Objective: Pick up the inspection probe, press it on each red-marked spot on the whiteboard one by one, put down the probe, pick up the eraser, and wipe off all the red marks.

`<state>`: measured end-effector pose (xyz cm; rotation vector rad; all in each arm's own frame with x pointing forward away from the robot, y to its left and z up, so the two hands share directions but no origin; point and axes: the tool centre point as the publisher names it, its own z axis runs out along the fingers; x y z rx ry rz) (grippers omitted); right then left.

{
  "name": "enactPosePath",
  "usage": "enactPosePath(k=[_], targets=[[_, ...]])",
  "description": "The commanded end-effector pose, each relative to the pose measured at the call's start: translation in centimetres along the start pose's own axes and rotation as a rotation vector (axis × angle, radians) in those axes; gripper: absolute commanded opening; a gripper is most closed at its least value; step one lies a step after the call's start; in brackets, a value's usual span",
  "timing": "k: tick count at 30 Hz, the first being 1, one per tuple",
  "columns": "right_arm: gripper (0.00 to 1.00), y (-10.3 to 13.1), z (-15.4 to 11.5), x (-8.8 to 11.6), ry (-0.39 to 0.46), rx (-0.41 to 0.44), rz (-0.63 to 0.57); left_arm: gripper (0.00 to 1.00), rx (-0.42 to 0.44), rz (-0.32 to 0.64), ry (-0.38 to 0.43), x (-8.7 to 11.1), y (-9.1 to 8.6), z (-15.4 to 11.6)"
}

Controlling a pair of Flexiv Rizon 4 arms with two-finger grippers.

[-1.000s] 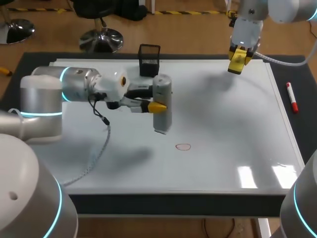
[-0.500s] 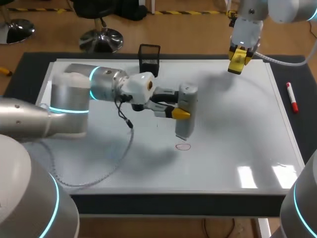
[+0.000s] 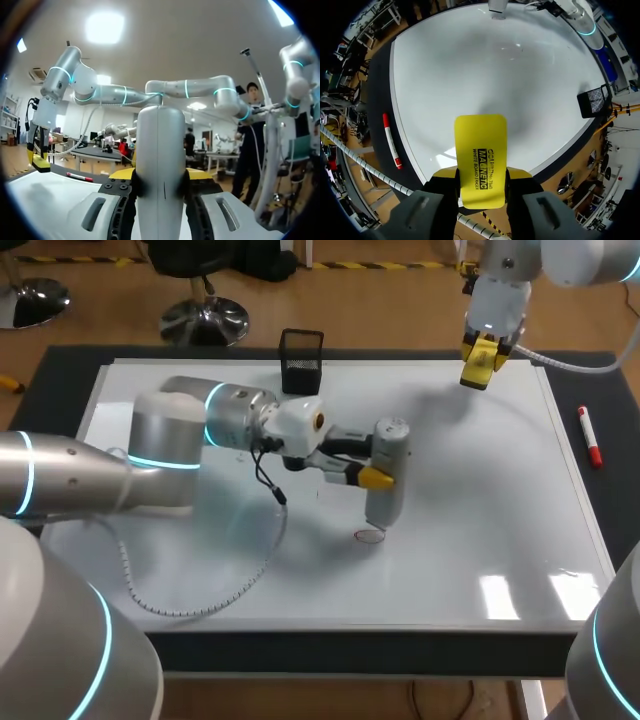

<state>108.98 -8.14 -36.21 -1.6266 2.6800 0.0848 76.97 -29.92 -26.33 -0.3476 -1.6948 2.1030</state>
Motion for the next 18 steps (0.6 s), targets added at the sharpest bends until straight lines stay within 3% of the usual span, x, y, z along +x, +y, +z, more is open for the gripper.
enactPosePath(k=[1, 18], targets=[[0.00, -0.1, -0.1, 0.0, 0.005, 0.001, -0.002, 0.00, 0.013, -0.001, 0.027, -0.2, 0.5, -0.3], [0.00, -0.1, -0.1, 0.0, 0.005, 0.001, -0.002, 0.00, 0.028, -0.020, 0.012, 0.6, 2.3, -1.5]])
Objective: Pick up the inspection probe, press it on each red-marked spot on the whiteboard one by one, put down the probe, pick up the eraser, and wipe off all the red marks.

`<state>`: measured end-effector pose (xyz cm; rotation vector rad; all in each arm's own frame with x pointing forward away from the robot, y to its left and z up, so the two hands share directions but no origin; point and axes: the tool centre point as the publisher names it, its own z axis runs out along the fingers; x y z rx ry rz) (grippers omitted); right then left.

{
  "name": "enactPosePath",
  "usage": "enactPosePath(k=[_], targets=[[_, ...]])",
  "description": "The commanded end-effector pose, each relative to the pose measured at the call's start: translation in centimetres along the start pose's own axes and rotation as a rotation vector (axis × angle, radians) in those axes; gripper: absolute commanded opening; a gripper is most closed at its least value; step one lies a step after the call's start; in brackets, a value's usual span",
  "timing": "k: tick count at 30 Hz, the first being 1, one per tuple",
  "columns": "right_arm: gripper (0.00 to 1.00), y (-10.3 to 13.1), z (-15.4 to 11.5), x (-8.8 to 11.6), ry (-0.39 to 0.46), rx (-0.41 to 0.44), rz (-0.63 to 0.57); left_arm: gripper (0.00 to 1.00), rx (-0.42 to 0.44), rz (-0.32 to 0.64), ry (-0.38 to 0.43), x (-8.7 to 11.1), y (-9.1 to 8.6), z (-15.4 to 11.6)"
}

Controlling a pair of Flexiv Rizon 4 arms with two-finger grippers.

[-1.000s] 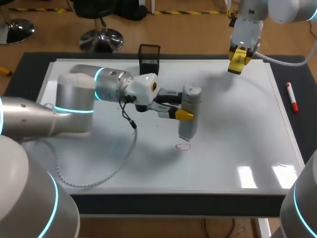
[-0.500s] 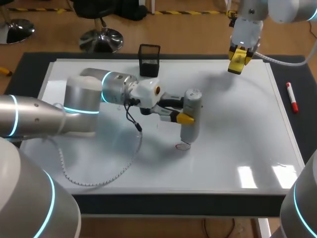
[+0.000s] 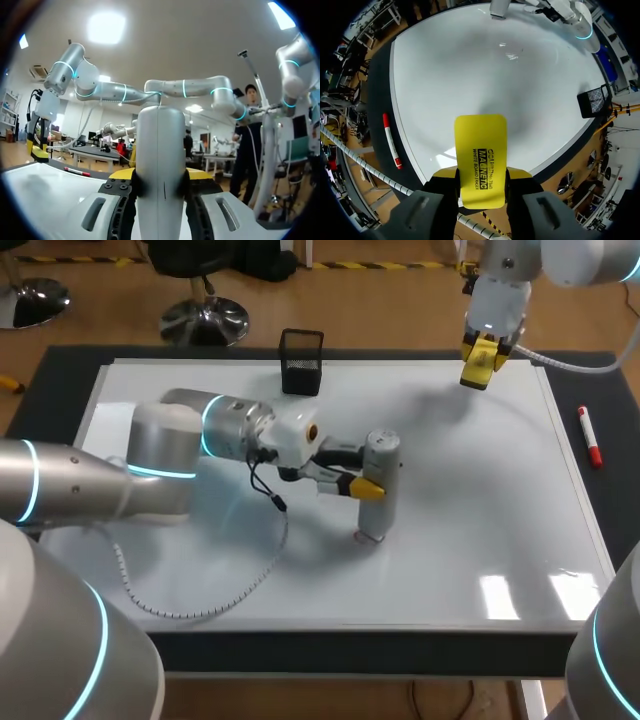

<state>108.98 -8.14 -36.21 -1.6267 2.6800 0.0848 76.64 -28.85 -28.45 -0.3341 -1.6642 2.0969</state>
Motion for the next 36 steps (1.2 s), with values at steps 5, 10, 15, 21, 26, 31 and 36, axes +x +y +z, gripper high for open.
enactPosePath(k=[5, 10, 15, 21, 26, 31, 36], targets=[[0.00, -0.1, -0.1, 0.0, 0.005, 0.001, -0.002, 0.00, 0.010, -0.002, 0.003, 0.0, 0.5, -0.3], [0.00, -0.1, -0.1, 0.0, 0.005, 0.001, -0.002, 0.00, -0.007, -0.008, 0.013, -0.1, 0.8, -0.3], [0.00, -0.1, -0.1, 0.0, 0.005, 0.001, -0.002, 0.00, -0.011, -0.011, 0.015, -0.1, 1.1, -0.3], [0.00, -0.1, -0.1, 0.0, 0.005, 0.001, -0.002, 0.00, -0.016, -0.015, 0.014, 0.1, 1.3, -0.4], [0.00, -0.1, -0.1, 0.0, 0.005, 0.001, -0.002, 0.00, -0.013, -0.020, 0.014, 0.1, 1.6, -0.6], [0.00, -0.1, -0.1, 0.0, 0.005, 0.001, -0.002, 0.00, -0.011, -0.021, 0.017, 0.0, 1.8, -0.6], [0.00, -0.1, -0.1, 0.0, 0.005, 0.001, -0.002, 0.00, -0.012, -0.020, 0.019, 0.0, 1.8, -0.7]])
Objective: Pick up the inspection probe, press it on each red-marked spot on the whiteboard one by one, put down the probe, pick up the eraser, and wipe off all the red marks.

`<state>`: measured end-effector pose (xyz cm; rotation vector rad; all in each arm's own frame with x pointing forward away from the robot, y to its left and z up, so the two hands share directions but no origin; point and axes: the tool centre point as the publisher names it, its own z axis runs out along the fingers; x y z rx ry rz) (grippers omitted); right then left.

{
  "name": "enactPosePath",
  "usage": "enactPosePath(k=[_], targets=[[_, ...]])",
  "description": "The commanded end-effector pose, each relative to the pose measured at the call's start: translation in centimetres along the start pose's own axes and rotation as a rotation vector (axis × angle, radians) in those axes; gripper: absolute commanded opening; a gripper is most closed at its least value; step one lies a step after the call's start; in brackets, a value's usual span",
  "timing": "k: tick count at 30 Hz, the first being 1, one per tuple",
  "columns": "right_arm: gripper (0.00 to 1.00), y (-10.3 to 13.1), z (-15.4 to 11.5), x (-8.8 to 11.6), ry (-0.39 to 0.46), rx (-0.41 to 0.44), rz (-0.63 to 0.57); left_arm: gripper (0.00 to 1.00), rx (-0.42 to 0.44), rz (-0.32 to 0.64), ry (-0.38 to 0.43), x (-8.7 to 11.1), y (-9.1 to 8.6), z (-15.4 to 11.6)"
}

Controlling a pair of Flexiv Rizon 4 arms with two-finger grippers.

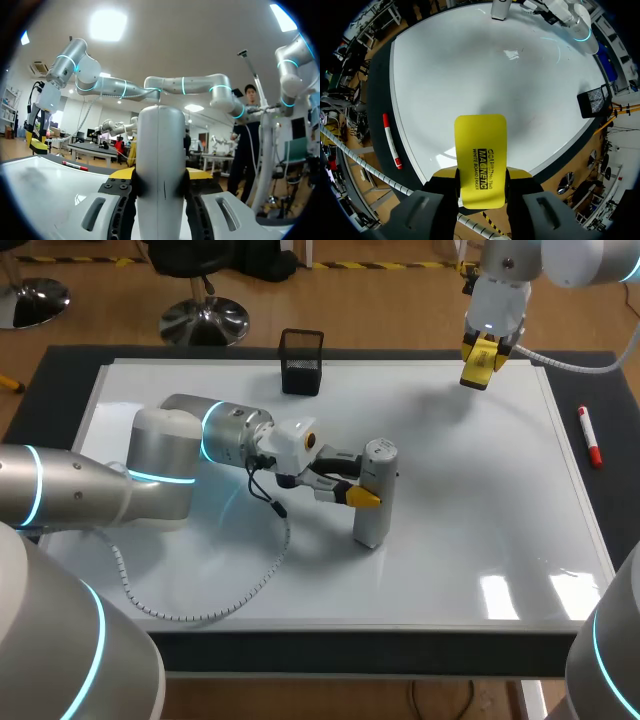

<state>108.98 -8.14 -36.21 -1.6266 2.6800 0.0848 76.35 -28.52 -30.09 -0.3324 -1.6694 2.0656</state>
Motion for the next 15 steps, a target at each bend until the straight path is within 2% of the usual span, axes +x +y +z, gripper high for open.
enactPosePath(k=[1, 15], targets=[[0.00, -0.11, -0.11, -0.03, 0.005, 0.001, -0.002, 0.00, 0.002, 0.000, 0.007, -0.22, 0.22, -0.09], [0.00, -0.11, -0.11, -0.03, 0.005, 0.001, -0.002, 0.00, 0.003, 0.002, -0.001, 0.11, 0.29, -0.32]])
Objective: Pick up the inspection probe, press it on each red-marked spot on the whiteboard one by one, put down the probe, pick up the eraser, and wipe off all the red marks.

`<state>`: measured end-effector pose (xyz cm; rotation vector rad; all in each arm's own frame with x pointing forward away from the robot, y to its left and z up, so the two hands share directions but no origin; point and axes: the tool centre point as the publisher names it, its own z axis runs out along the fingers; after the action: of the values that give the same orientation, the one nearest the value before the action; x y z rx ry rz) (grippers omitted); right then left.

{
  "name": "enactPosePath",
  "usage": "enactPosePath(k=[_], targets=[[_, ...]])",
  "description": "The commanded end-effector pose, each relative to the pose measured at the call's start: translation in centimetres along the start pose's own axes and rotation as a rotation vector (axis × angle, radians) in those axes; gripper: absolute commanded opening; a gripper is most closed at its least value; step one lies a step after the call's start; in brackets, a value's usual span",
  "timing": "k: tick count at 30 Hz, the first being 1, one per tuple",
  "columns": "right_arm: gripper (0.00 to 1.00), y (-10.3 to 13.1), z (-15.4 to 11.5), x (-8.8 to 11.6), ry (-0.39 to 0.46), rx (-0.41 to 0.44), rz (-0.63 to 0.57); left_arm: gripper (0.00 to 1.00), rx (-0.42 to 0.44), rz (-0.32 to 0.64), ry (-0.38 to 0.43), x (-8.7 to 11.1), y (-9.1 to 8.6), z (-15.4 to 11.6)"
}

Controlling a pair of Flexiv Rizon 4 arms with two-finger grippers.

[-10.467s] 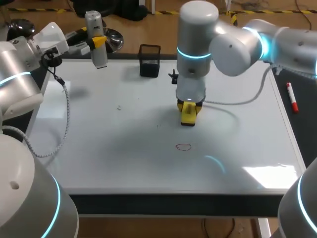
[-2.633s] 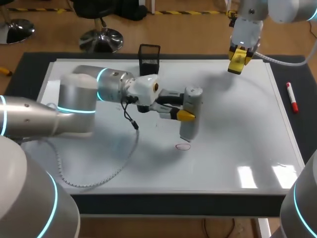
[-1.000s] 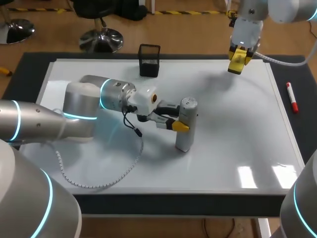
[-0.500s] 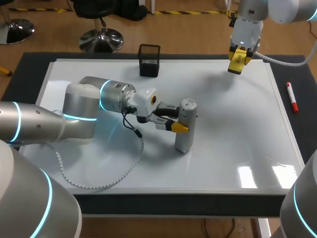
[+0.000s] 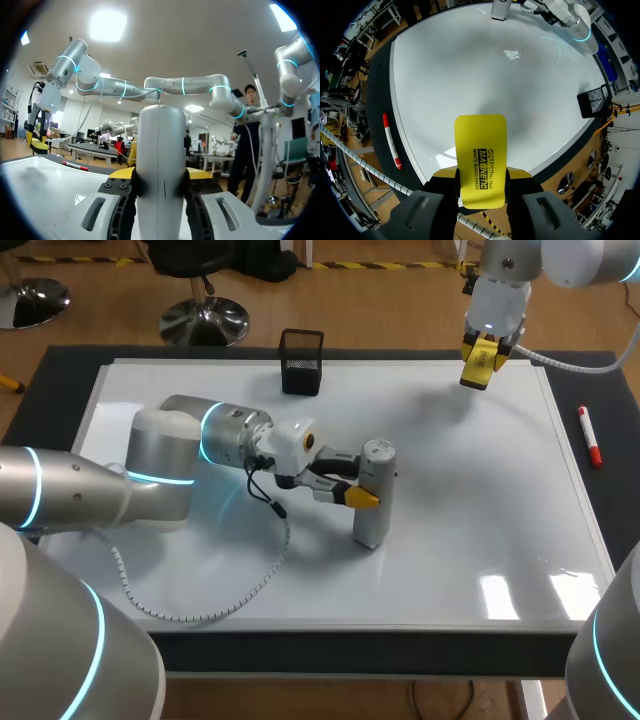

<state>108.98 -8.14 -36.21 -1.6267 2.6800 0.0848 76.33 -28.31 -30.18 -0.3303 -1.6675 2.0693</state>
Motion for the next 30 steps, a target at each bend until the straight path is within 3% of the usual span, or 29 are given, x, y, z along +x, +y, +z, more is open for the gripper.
enactPosePath(k=[1, 10, 18, 30], targets=[[0.00, -0.1, -0.1, 0.0, 0.005, 0.001, -0.002, 0.00, 0.001, 0.003, 0.001, 0.0, 0.2, -0.2], [0.00, -0.1, -0.1, 0.0, 0.005, 0.001, -0.002, 0.00, -0.003, 0.025, 0.018, 0.1, -1.3, 0.5], [0.00, -0.1, -0.1, 0.0, 0.005, 0.001, -0.002, 0.00, 0.001, 0.062, -0.007, 0.2, -4.3, 0.3], [0.00, -0.1, -0.1, 0.0, 0.005, 0.001, -0.002, 0.00, 0.022, 0.121, -0.139, -0.4, -8.9, -4.3]])
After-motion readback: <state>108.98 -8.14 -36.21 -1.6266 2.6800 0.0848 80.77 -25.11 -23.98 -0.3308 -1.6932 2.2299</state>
